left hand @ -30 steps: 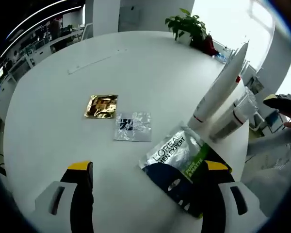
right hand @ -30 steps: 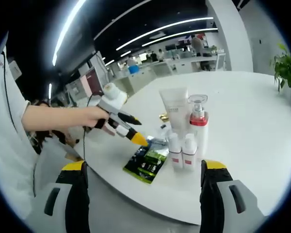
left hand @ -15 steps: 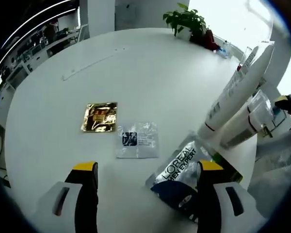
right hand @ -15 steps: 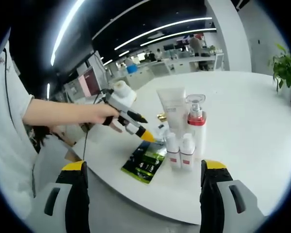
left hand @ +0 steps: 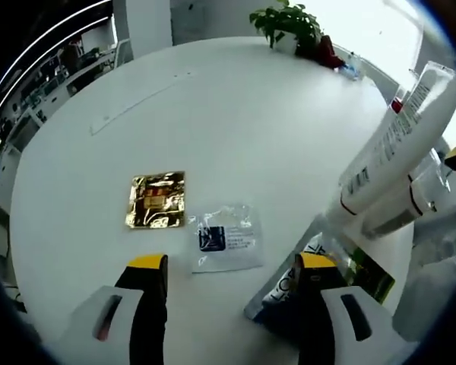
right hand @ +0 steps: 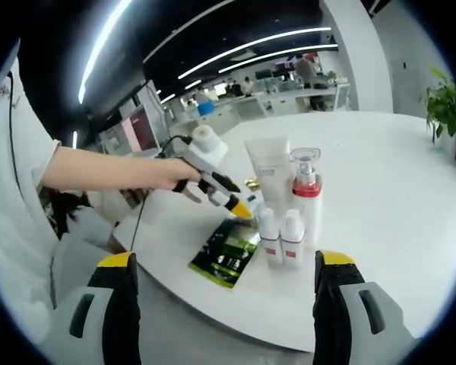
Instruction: Arrange the skincare products in the storage area until every visible bottle or jar stands upright without overlapping.
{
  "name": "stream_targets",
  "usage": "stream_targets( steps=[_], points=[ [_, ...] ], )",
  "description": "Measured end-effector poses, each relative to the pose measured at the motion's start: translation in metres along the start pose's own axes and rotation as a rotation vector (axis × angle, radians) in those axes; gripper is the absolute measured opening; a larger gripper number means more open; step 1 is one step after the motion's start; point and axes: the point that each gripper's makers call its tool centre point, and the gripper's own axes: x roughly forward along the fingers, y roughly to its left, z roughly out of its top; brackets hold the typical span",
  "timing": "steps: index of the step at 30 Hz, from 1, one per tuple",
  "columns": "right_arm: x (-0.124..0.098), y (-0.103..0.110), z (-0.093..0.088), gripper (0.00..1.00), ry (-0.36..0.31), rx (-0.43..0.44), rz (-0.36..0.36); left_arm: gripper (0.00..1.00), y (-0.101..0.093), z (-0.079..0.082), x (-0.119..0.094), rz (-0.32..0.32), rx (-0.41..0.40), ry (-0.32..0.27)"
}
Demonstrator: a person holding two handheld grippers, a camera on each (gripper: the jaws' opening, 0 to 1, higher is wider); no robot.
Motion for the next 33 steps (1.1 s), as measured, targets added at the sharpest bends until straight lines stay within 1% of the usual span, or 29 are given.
stream_targets(
  steps=[3,6,7,10,16,23,26,33],
  points=[
    [0.0,0.0,0.0,0.95,0.0,0.0,0.001,0.58,0.006,0.003,0.008,0.002,0.004,0.008],
    [0.0,-0.001,0.0,0.95,0.0,0.001,0.001,0.55,0.006,0.004,0.009,0.002,0.007,0.013],
    [0.0,-0.001,0.0,0.95,-0.001,0.002,0.0,0.55,0.008,0.004,0.009,0.012,0.012,0.013],
    [0.0,-0.003,0.0,0.95,-0.003,0.005,-0.003,0.53,0.011,0.008,0.013,0.009,0.017,0.009],
    [0.0,-0.003,-0.001,0.95,-0.002,0.005,-0.002,0.49,0.011,0.005,0.011,0.031,0.043,0.016],
    [0.0,-0.004,-0.002,0.95,-0.001,0.007,-0.001,0.47,0.008,0.008,0.01,0.041,0.06,0.0],
    [0.0,-0.004,-0.002,0.95,0.0,0.006,-0.002,0.42,0.009,0.009,0.012,0.038,0.06,0.0],
    [0.0,-0.003,-0.001,0.95,0.001,0.008,-0.002,0.42,0.014,0.011,0.012,0.049,0.057,-0.005]
  ],
)
